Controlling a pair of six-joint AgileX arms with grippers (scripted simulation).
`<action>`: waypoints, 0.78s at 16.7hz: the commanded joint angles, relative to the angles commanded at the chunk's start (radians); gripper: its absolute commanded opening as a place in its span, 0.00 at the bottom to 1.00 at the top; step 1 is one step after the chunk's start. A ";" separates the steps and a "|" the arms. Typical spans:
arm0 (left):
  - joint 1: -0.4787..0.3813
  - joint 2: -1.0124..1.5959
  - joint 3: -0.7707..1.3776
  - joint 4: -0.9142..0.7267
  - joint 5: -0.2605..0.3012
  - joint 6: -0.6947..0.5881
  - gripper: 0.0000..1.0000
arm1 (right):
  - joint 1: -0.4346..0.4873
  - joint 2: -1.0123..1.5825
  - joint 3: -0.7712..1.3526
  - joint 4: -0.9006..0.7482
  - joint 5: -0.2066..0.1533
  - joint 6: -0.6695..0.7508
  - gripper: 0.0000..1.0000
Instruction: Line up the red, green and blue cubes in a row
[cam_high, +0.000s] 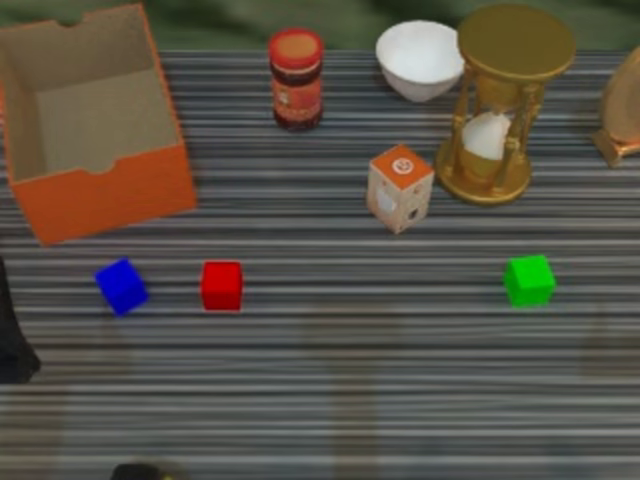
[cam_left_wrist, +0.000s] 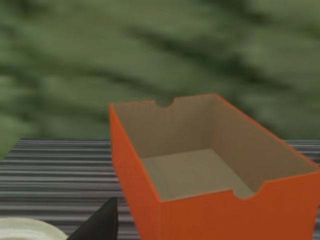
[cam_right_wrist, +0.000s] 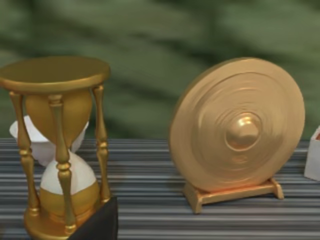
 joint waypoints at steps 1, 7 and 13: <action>0.000 0.000 0.000 0.000 0.000 0.000 1.00 | 0.000 0.000 0.000 0.000 0.000 0.000 1.00; -0.044 0.155 0.153 -0.097 0.004 -0.040 1.00 | 0.000 0.000 0.000 0.000 0.000 0.000 1.00; -0.151 0.688 0.572 -0.376 0.001 -0.143 1.00 | 0.000 0.000 0.000 0.000 0.000 0.000 1.00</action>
